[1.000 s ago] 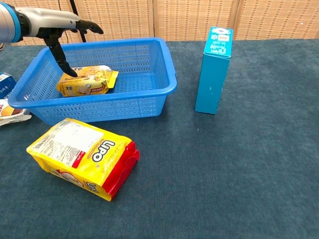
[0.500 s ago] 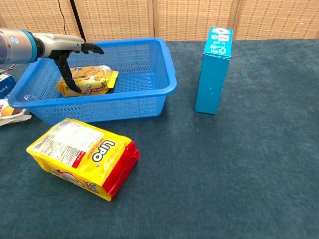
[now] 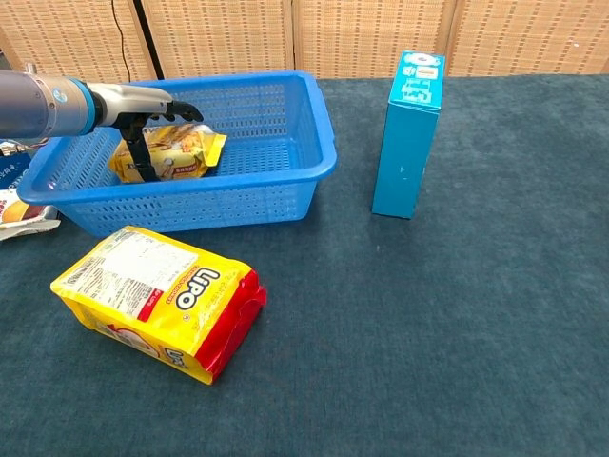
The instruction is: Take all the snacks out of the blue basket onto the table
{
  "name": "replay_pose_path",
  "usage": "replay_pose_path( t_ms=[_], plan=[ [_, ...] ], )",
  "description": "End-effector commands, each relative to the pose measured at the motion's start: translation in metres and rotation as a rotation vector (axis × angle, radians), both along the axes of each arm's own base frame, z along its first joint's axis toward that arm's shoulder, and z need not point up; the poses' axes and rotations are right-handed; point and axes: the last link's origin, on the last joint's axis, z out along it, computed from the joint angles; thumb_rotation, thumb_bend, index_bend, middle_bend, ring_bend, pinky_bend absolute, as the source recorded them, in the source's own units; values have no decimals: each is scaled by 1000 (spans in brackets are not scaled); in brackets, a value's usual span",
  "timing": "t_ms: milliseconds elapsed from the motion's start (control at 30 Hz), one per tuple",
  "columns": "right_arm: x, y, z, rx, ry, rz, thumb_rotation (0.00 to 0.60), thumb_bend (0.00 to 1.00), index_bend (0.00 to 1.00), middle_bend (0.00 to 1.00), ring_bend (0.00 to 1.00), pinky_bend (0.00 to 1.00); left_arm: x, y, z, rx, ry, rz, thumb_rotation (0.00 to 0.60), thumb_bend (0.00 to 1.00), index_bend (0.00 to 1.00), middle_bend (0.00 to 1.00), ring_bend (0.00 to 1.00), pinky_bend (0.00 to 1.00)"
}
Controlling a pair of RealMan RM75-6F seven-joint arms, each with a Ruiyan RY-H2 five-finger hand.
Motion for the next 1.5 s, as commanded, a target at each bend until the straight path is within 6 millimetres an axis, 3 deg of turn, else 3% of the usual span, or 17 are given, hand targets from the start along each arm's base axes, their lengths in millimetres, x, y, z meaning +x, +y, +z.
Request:
replay_pose_path(
  t_ms=[33,233,433,633,867,1100,1300,1500],
  plan=[
    [0,0,0,2,-1,-1,600,0,0,0,0,0,0,1,-2,-3,1,6,600,156,38,34,45,295],
    [1,0,-2,6,-4,3,600,0,0,0,0,0,0,3,0,16,2,1,600,307,387,392,342,553],
    [2,1,-2,9,-9,6,600,0,0,0,0,0,1,2,6,78,-2,-31,600,372,520,512,439,595],
    [3,2,-1,5,-15,11,600,0,0,0,0,0,6,-1,16,115,-46,-54,600,389,529,519,449,598],
    [5,4,1,5,-26,18,600,0,0,0,0,0,46,-21,47,143,-205,-167,600,388,529,519,449,599],
    [6,5,3,1,-32,22,600,0,0,0,0,0,101,-74,69,92,-340,-395,600,381,529,519,451,599],
    [6,5,5,-3,-39,21,600,0,0,0,0,0,133,-126,61,-36,-428,-568,600,375,529,519,451,599],
    [5,5,6,-5,-43,20,600,0,0,0,0,0,150,-157,43,-138,-444,-686,600,361,530,519,451,599]
  ],
)
